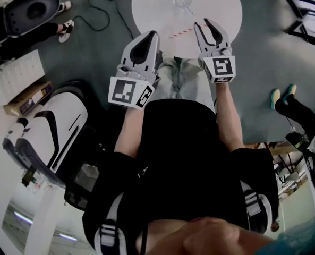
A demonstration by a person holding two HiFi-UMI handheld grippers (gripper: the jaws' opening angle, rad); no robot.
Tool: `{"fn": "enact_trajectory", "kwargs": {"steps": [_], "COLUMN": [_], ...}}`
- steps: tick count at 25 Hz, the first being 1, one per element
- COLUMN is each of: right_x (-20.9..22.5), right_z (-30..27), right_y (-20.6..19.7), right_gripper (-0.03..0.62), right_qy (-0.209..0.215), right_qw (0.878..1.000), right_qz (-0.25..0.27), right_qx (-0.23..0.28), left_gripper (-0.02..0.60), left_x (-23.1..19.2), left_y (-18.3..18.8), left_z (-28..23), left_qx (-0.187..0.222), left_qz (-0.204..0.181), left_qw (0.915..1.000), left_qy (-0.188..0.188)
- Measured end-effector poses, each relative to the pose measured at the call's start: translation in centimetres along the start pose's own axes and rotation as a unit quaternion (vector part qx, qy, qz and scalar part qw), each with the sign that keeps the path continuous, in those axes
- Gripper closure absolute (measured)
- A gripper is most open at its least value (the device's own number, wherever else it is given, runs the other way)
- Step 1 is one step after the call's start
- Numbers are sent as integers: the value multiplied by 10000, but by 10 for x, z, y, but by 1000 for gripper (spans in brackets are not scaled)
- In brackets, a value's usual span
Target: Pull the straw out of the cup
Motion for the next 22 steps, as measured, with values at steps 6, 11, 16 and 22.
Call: {"fn": "enact_trajectory", "kwargs": {"steps": [6, 11, 16, 22], "right_x": [-1, 5, 9, 8], "right_z": [-26, -43, -55, -74], "right_y": [-25, -30, -35, -36], "right_gripper": [468, 468, 468, 468], "right_qy": [43, 12, 10, 59], "right_qw": [9998, 9998, 9998, 9999], "right_qz": [58, 94, 35, 62], "right_qx": [-196, -158, -170, -143], "left_gripper": [574, 574, 574, 574], "left_x": [-11, -13, -15, -19], "left_y": [-8, -12, -14, -19], "left_z": [4, 1, -3, -7], "left_qx": [-130, -180, -272, -347], "left_qz": [115, 126, 122, 142], "left_qw": [9998, 9996, 9994, 9991], "left_qy": [126, 160, 160, 203]}}
Point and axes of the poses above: the fingertips, and each gripper's own axes: z backward along the fingers, x to its right, y out of its top, the point moved 7 cm from there along z, backward along the fingers, and after that the axes turned 1 degree about -y, right-handed, at the moved point
